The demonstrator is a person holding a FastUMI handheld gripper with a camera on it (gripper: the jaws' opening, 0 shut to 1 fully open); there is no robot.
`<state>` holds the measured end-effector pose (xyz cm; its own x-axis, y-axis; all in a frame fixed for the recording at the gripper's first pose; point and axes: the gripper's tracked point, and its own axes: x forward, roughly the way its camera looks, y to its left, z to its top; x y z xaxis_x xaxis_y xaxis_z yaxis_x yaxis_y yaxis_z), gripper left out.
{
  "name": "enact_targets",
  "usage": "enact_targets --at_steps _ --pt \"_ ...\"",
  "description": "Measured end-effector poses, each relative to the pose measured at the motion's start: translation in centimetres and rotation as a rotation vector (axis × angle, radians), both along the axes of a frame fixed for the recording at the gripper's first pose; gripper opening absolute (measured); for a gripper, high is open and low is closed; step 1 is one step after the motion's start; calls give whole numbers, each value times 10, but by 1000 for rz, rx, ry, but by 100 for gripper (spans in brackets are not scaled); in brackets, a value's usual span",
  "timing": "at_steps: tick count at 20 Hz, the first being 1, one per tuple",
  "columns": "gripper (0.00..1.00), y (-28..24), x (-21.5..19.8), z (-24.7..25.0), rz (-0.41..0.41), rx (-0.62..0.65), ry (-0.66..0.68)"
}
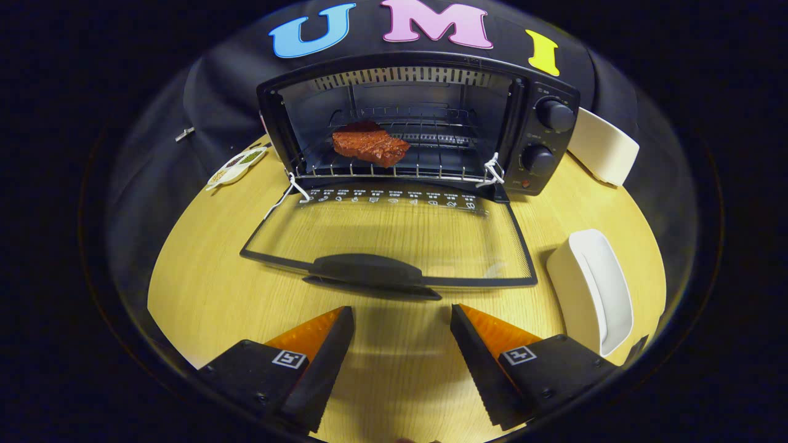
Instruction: Open the toaster oven, put the food inside, and close the toaster oven door.
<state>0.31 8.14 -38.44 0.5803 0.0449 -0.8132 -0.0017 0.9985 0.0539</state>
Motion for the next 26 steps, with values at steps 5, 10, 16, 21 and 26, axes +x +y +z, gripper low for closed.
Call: enact_targets --at_steps 5,10,16,21,26 --pt "99 6 14 -2 53 -18 -5" --pt "98 8 15 20 75 -12 -43" --pt "99 7 33 74 26 67 -120" --pt "99 5 68 112 66 59 -200" --pt "99 1 110 138 68 63 -242"
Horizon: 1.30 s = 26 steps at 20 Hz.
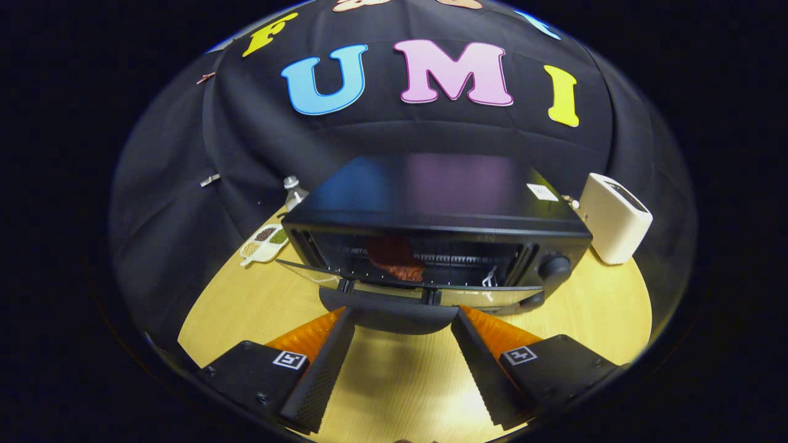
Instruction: Open the toaster oven, put the food inside, and close the toaster oven door.
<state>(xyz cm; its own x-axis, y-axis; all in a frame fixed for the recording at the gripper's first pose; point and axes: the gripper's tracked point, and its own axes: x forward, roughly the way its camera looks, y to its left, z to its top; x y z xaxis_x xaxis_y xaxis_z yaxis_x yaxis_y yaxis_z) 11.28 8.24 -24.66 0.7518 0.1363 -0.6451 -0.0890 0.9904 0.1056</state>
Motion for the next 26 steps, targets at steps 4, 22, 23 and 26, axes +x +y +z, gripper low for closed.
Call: enact_targets --at_steps 4,22,23,26 --pt "99 0 9 12 39 3 -18" --pt "98 -109 -49 198 -131 -57 -456" --pt "98 -113 -54 204 -139 -65 -468" --pt "98 -113 -62 218 -146 -72 -483"
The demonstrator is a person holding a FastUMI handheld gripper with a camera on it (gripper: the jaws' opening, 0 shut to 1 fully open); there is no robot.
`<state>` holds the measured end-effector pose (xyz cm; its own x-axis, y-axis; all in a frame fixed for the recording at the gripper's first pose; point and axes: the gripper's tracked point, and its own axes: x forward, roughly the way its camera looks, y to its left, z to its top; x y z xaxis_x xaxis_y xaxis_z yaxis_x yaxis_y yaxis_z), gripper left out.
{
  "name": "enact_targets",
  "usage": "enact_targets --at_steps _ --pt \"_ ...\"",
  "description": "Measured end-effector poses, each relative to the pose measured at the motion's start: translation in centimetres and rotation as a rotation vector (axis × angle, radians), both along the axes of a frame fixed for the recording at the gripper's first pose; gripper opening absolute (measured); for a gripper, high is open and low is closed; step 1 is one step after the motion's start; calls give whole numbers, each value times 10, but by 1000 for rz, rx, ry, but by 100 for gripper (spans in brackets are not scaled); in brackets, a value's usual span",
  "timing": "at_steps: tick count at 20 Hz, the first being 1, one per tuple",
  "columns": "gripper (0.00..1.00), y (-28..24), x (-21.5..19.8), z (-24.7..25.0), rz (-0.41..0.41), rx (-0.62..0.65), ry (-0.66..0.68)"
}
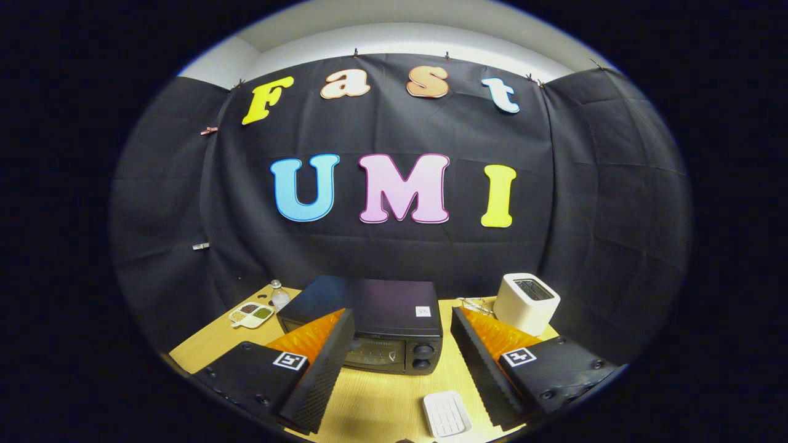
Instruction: Open the toaster oven, put the food inside, and close the toaster oven door.
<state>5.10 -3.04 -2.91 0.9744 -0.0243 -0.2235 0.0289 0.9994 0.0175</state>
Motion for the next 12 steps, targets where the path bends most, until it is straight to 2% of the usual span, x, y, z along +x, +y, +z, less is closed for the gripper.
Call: enact_targets --at_steps 4,9,12 --pt "98 9 -6 22 9 37 -37" --pt "98 13 -11 36 35 10 -68" --pt "98 16 -12 30 32 41 -50"
